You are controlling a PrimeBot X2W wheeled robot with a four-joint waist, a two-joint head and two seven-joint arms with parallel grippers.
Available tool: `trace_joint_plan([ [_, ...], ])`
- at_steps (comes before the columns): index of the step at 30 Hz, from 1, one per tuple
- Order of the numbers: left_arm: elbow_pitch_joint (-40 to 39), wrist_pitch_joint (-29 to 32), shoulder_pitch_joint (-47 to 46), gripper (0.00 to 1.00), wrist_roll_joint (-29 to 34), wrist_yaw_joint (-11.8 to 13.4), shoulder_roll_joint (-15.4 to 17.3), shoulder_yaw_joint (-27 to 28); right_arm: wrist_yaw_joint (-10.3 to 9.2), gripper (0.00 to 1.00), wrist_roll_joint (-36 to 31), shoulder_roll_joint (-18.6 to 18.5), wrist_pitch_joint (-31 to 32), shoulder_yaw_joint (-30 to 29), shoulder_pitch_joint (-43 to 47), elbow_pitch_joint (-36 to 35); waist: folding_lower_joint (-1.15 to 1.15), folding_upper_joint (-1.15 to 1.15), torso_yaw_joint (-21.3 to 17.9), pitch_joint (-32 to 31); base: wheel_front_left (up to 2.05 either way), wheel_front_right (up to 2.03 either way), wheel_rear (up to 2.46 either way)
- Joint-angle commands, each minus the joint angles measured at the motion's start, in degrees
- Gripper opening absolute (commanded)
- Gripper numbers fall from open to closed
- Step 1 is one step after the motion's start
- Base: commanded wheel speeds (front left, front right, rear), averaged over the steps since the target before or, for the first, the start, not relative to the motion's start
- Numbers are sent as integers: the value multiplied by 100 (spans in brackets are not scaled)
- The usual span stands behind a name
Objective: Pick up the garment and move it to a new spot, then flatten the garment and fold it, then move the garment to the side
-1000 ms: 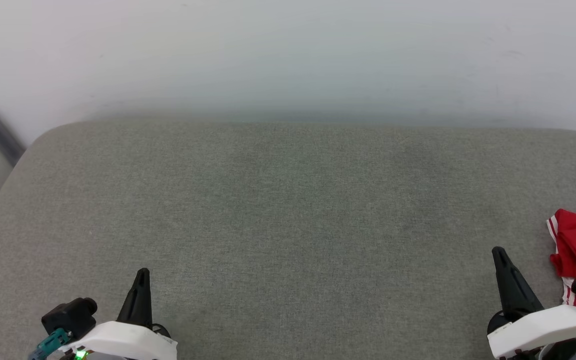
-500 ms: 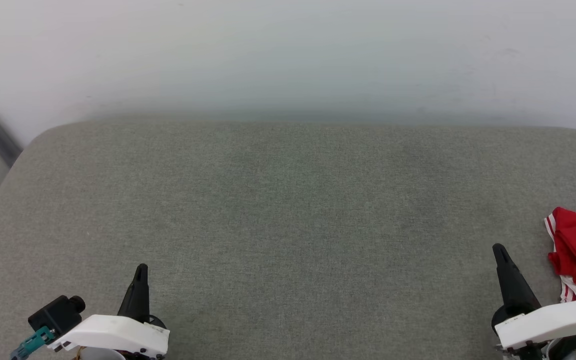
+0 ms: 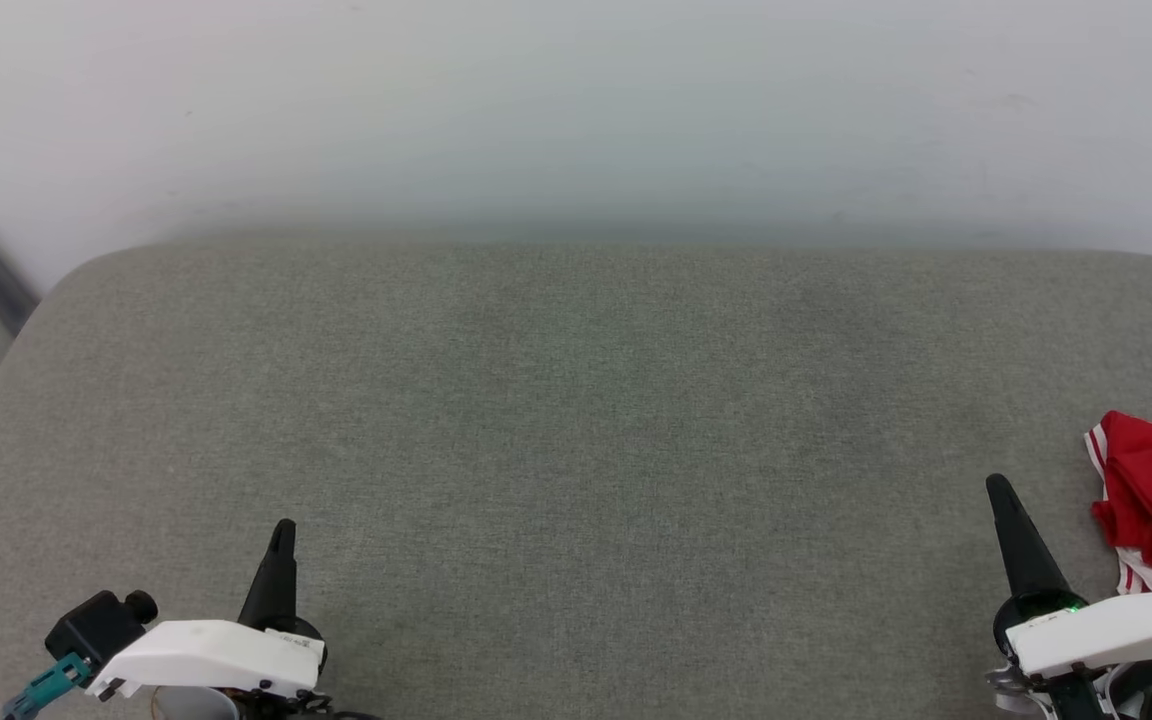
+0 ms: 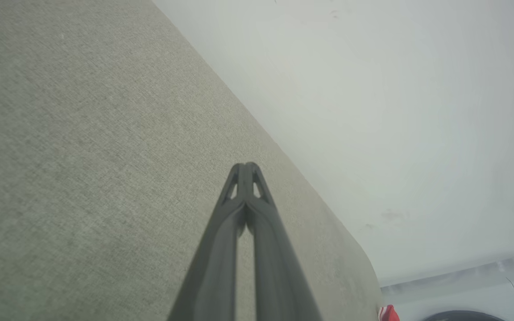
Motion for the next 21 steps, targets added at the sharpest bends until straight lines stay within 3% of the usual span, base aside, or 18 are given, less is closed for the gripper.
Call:
trace_joint_plan([
  [1, -46, 33, -150, 0, -134, -44, 5, 46, -1, 0, 153, 5, 14, -21, -126, -22, 0, 0, -3, 1, 0, 0, 0],
  [21, 7, 353, -255, 0, -1251, -187, -130, 269, -1, 0, 1400, 8, 112, -61, -287, 217, 0, 0, -51, 19, 0, 0, 0],
])
